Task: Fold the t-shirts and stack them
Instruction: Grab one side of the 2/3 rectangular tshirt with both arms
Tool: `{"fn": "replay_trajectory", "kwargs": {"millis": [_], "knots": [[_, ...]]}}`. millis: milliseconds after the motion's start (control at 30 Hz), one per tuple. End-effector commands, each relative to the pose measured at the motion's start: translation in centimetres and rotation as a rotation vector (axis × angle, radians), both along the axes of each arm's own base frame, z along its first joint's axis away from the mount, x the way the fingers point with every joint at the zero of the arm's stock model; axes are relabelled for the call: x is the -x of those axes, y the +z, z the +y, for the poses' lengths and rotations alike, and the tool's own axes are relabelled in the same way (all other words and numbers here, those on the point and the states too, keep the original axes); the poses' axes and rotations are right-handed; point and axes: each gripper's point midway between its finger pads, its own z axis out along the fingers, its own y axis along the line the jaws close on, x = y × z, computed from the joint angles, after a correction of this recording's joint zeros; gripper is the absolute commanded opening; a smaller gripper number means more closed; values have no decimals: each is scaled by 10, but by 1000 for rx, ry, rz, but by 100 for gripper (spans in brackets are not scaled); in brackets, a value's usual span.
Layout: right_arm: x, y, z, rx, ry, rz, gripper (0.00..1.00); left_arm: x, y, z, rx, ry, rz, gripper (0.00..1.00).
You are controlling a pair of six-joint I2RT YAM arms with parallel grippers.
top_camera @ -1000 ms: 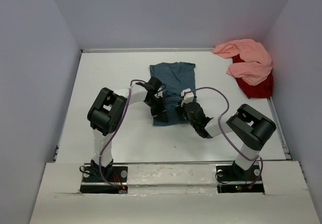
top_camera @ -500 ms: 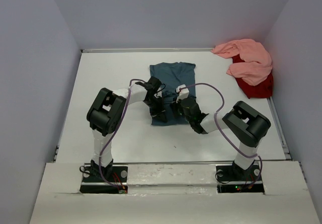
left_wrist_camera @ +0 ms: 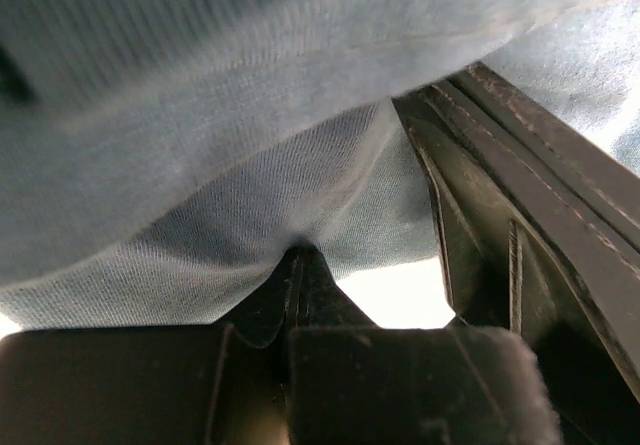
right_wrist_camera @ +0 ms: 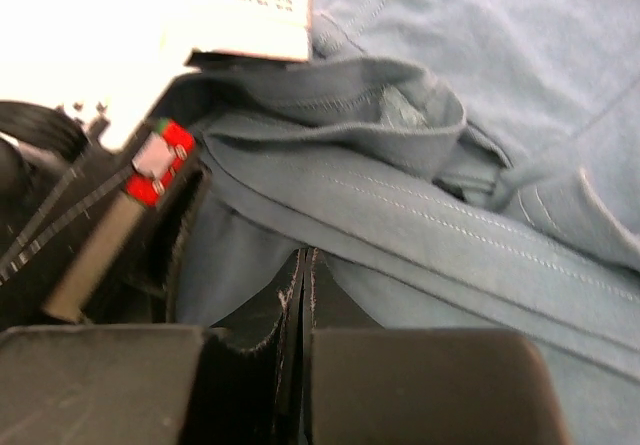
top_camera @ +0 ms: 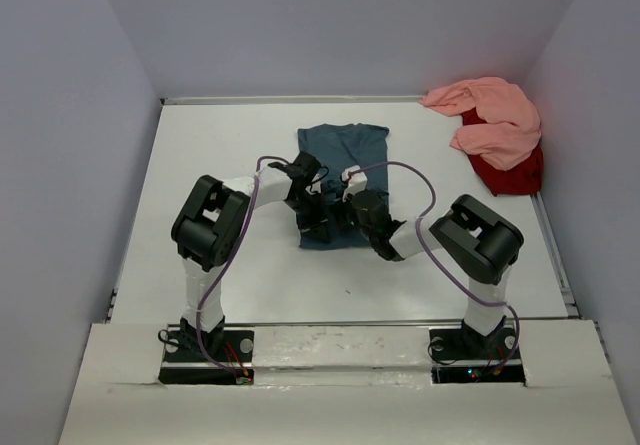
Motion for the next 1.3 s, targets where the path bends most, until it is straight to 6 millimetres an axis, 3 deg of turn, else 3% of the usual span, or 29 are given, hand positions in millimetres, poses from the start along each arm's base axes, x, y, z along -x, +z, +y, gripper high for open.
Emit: {"fn": "replay_trajectory", "kwargs": {"millis": [0,200,667,867,1267], "knots": [[-15,24,14,-48,7,-64,0,9,-9,25,-105,-9,-5,0],[-19,26,16,-36,11,-73,0,8,-9,25,-106,-9,-7,0],[-33,-2,23,13,2,-77,0,14,-3,30,-114,-10,-11,0],[-42,3,31,10,1,-100,0,21,-2,34,-116,2,-3,0],[-52,10,24,32,-62,-107,0,35,-5,39,-120,1,18,0]]}}
